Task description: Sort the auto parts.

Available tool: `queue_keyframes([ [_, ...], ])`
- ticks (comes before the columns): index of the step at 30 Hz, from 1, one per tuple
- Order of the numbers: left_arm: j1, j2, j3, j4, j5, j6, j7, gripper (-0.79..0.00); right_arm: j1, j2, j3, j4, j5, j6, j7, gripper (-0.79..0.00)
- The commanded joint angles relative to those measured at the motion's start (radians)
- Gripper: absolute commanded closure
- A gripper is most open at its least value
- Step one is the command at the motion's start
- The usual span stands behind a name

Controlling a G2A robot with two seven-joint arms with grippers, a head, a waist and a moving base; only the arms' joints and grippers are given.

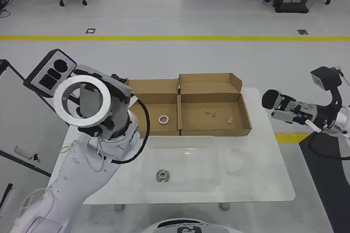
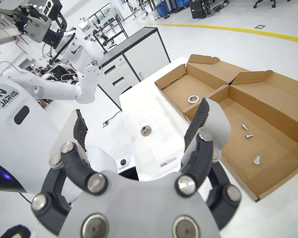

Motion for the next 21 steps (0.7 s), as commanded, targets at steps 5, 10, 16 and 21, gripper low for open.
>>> queue_keyframes([
  [5,0.011,-0.005,-0.024,0.022,0.067,0.028,-0.098,0.000,0.000,0.000,0.000,0.000,0.000,0.000,0.000,-0.785],
  [10,0.022,-0.005,-0.052,0.020,0.118,0.077,-0.189,0.000,0.000,0.000,0.000,0.000,0.000,0.000,0.000,-0.785],
  [16,0.041,-0.006,-0.071,0.006,0.119,0.098,-0.240,0.000,0.000,0.000,0.000,0.000,0.000,0.000,0.000,-0.785],
  [21,0.048,-0.018,-0.064,-0.003,0.048,0.057,-0.183,0.000,0.000,0.000,0.000,0.000,0.000,0.000,0.000,-0.785],
])
